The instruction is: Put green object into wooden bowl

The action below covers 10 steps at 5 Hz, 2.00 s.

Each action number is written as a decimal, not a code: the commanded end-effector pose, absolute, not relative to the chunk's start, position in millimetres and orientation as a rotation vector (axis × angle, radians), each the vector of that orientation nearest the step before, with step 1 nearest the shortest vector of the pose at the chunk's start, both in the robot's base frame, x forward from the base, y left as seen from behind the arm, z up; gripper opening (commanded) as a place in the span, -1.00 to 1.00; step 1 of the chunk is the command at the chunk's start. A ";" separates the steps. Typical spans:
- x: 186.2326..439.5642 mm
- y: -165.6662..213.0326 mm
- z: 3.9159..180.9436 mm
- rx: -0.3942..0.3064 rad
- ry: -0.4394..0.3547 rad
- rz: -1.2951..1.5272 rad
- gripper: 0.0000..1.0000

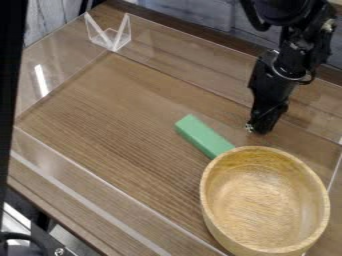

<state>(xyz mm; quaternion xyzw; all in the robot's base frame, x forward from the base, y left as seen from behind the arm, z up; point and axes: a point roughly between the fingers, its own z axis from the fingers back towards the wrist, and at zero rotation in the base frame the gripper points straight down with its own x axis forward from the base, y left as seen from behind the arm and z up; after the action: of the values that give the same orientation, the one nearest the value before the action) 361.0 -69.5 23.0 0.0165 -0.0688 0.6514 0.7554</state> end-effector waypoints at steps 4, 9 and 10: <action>359.0 -58.0 84.7 -0.063 -0.118 1.309 -1.00; 345.0 -68.5 84.6 -0.063 -0.097 1.279 -1.00; 342.3 -79.0 76.0 -0.056 -0.103 1.315 -1.00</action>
<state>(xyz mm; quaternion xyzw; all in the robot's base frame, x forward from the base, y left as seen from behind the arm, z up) 336.5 -78.9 57.4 -0.0036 -0.0280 0.6072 0.7941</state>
